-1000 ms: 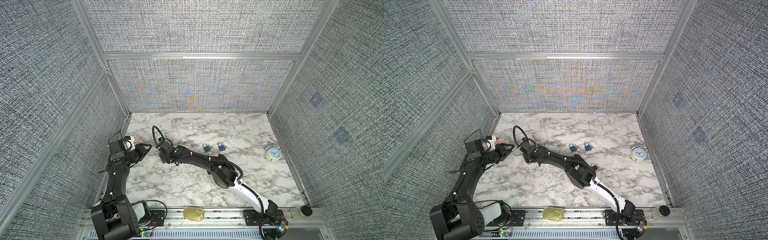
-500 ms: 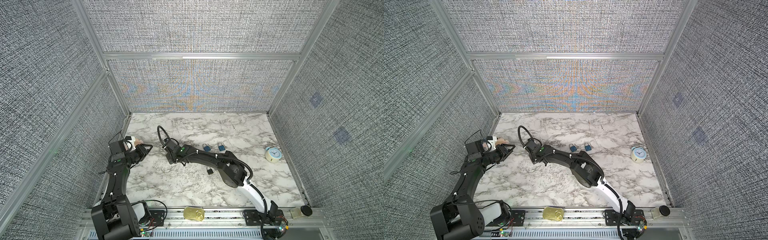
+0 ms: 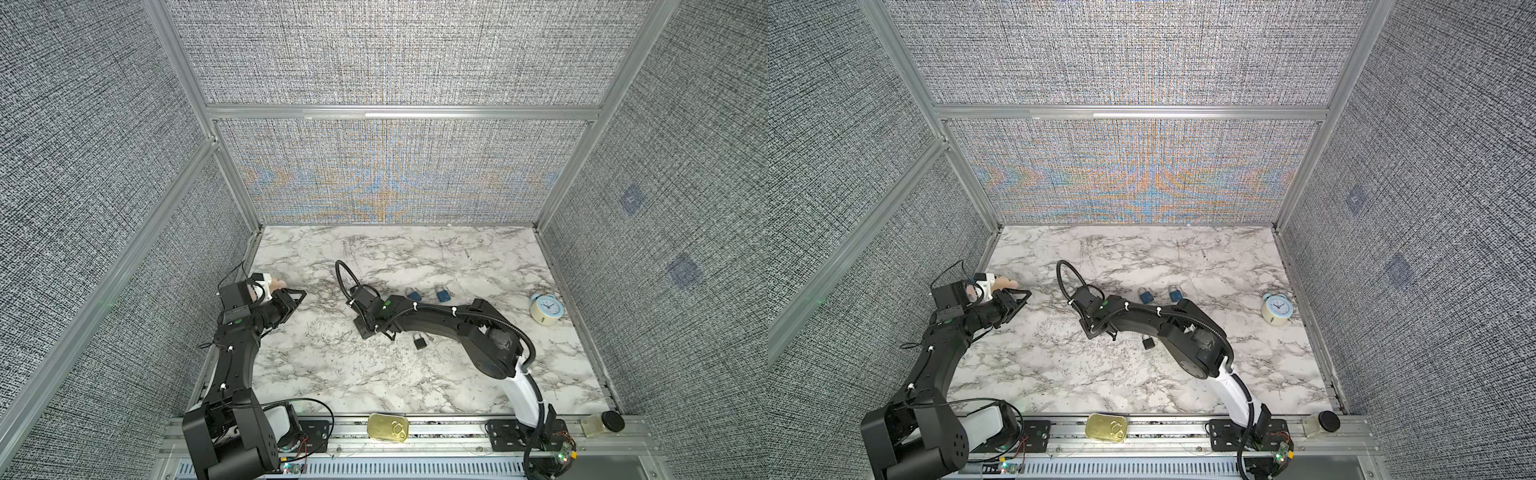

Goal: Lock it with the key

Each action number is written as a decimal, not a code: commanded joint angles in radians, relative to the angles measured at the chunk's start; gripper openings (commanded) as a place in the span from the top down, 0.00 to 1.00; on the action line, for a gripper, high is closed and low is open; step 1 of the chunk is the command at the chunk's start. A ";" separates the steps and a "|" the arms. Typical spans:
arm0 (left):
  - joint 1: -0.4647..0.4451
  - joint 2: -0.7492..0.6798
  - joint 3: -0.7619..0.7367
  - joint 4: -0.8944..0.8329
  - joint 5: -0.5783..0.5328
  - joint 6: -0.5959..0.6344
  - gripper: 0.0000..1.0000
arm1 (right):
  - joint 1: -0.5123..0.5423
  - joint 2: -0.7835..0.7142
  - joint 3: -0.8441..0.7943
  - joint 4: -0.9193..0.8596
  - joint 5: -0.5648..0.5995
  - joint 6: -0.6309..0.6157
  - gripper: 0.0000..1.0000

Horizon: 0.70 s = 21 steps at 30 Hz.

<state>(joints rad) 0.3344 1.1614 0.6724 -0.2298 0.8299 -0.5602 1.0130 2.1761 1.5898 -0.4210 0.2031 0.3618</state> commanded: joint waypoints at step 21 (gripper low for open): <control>0.000 0.011 -0.016 0.016 -0.024 0.033 0.56 | -0.050 -0.061 -0.012 -0.102 -0.159 -0.120 0.58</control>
<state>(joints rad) 0.3344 1.1698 0.6586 -0.2195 0.8101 -0.5522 0.9630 2.1029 1.5623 -0.4828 0.0746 0.2741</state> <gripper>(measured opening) 0.444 0.427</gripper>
